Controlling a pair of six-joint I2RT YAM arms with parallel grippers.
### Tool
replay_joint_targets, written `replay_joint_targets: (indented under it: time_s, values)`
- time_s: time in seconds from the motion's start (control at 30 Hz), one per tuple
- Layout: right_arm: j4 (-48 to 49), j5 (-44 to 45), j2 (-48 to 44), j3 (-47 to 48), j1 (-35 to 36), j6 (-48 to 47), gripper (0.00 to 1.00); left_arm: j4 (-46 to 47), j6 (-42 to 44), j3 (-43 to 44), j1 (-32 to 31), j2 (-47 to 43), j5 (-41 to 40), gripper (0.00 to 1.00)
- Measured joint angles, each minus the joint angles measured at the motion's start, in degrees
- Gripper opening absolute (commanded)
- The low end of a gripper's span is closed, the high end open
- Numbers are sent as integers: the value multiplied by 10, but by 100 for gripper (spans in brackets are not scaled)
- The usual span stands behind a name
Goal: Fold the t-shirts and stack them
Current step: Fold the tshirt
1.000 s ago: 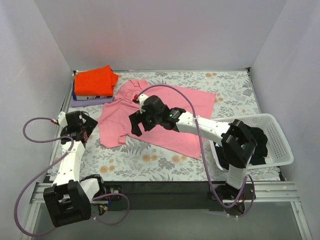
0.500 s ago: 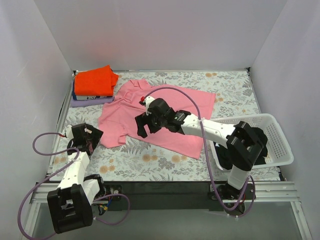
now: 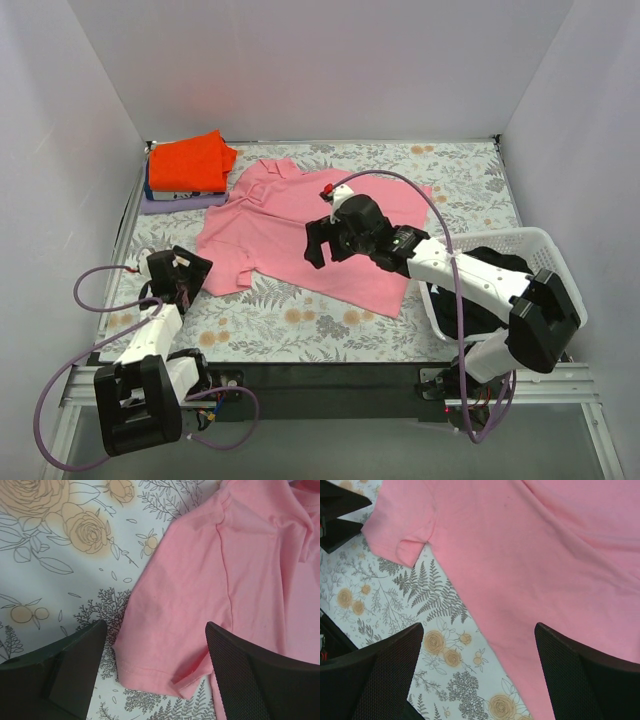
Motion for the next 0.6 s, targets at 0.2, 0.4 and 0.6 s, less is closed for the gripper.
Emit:
replay_joint_targets:
  time_s: [0.2, 0.4, 0.6]
  values:
    - [2, 6, -33, -23, -35, 2, 98, 31, -1, -12, -10, 0, 35, 79]
    - [2, 6, -43, -49, -53, 6, 98, 55, 1, -15, -15, -45, 111, 79]
    - [0, 6, -47, -62, -65, 8, 98, 35, 0, 32, -16, -97, 160, 79]
